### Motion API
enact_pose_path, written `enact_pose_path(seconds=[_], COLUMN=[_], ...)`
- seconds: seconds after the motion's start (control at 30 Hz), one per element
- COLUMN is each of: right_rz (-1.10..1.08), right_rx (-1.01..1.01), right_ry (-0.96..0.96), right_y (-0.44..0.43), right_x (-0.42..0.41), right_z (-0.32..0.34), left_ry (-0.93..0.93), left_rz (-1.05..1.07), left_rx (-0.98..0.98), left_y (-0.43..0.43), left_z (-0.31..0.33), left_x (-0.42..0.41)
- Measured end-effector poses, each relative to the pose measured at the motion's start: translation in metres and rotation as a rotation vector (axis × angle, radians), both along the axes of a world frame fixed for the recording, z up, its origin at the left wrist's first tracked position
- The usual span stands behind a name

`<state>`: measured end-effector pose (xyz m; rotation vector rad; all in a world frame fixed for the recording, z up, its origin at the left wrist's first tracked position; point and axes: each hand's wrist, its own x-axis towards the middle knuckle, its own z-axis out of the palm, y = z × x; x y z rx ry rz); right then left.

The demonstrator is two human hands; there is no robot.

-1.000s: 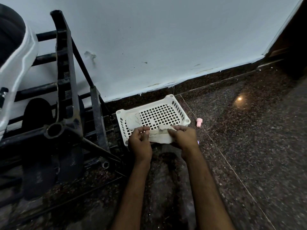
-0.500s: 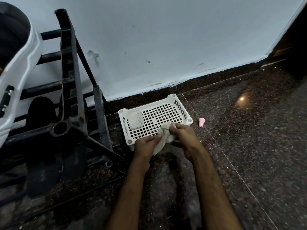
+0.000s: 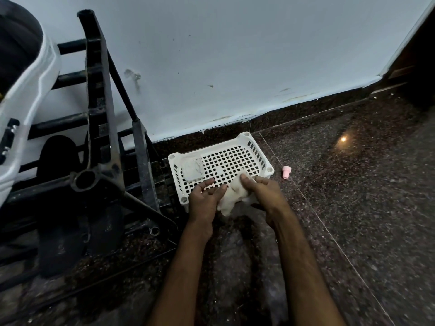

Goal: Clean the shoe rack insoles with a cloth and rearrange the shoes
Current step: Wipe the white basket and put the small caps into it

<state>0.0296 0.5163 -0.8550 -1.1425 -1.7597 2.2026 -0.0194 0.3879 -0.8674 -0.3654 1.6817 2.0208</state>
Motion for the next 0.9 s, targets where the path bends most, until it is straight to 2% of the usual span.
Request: enact_pose_path(seconds=[0.17,0.27,0.33,0.43,0.5,0.57,0.7,0.8,0.9], right_rz=[-0.154,-0.301,-0.323,-0.12,0.074,0.214,0.19,0.082,-0.032], right_rx=[0.015,-0.025,0.003,0.118,0.116,0.072,-0.058,-0.236,-0.329], right_ry=[0.055,0.049,0.072,0.1,0.122,0.104,0.038,0.098,0.179], right_y=[0.001,0.0,-0.002,0.0,0.006,0.011,0.011,0.011,0.013], right_x=[-0.006,-0.008,-0.008,-0.006,-0.006,-0.007,-0.008,0.0,0.006], right_z=[-0.006,-0.01,-0.014,-0.009,0.001,0.005,0.003,0.002,-0.001], left_ry=[-0.018,-0.001,0.023,0.016,0.016,0.01,-0.072,-0.095,-0.068], left_rz=[0.07,0.09,0.036,-0.227,-0.426,-0.513,-0.397,-0.278,-0.211], left_rx=[0.092,0.075,0.034,-0.03,-0.068,-0.031,0.127,0.175,0.189], left_y=[0.002,0.008,0.008,0.002,-0.003,-0.004,-0.003,-0.004,-0.003], left_z=[-0.001,-0.002,0.001,0.012,0.017,0.016,0.012,0.012,0.011], left_x=[0.003,0.007,0.011,0.009,0.005,0.005,0.011,0.012,0.009])
